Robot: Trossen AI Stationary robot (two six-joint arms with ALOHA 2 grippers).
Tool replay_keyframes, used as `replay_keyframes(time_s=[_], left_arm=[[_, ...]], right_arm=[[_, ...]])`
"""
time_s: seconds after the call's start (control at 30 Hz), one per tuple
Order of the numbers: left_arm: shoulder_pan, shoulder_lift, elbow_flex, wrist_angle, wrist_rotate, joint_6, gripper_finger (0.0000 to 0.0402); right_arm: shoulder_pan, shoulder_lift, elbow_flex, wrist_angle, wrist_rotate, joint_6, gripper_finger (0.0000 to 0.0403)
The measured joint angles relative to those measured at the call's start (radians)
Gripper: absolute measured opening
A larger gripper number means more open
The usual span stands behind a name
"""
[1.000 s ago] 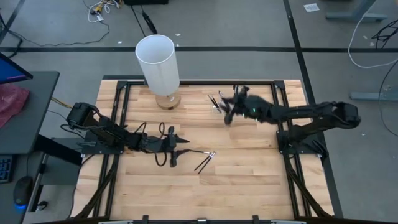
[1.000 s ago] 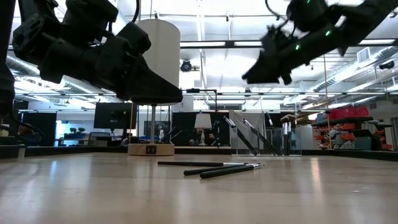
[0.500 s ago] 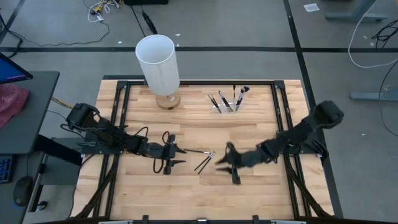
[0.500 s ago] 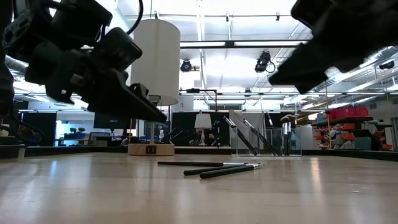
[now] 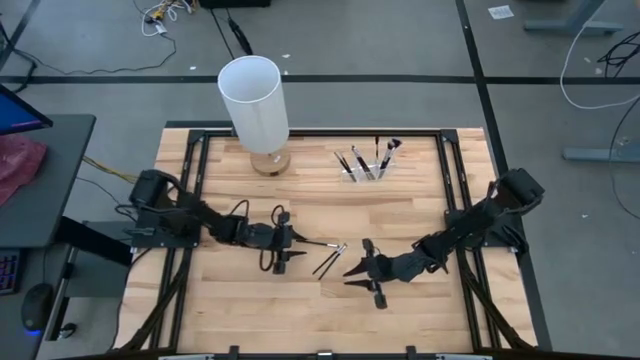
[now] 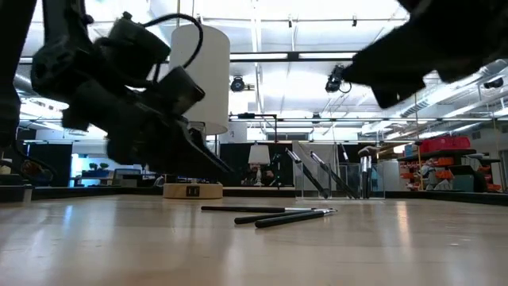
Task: Sort items
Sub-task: Put the eyeshadow brush into the transparent organizer
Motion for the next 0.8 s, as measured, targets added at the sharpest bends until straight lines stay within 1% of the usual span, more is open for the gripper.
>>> replay_keyframes(time_s=[0.1, 0.27, 0.4, 0.53, 0.6, 0.7, 0.8], left_arm=[[0.028, 0.048, 0.025, 0.019, 0.008, 0.003, 0.0185], [0.069, 0.141, 0.085, 0.021, 0.116, 0.003, 0.0185], [0.093, 0.209, 0.126, 0.032, 0.13, 0.024, 0.0185], [0.123, 0.252, 0.157, 0.043, 0.149, 0.039, 0.0185], [0.142, 0.269, 0.169, 0.043, 0.171, 0.04, 0.0183], [0.17, 0.3, 0.184, 0.043, 0.224, 0.059, 0.0168], [0.189, 0.317, 0.189, 0.04, 0.243, 0.07, 0.0136]], right_arm=[[0.016, -0.05, 0.0, -0.027, -0.001, -0.021, 0.009], [0.075, -0.145, 0.0, -0.158, -0.001, -0.003, 0.0089], [0.137, -0.192, 0.0, -0.188, 0.074, 0.016, 0.0089], [0.182, -0.2, 0.0, -0.187, 0.145, 0.006, 0.0089], [0.187, -0.2, 0.0, -0.189, 0.163, 0.005, 0.0089], [0.189, -0.201, 0.0, -0.192, 0.184, 0.002, 0.0089], [0.19, -0.201, 0.0, -0.192, 0.184, -0.001, 0.0089]])
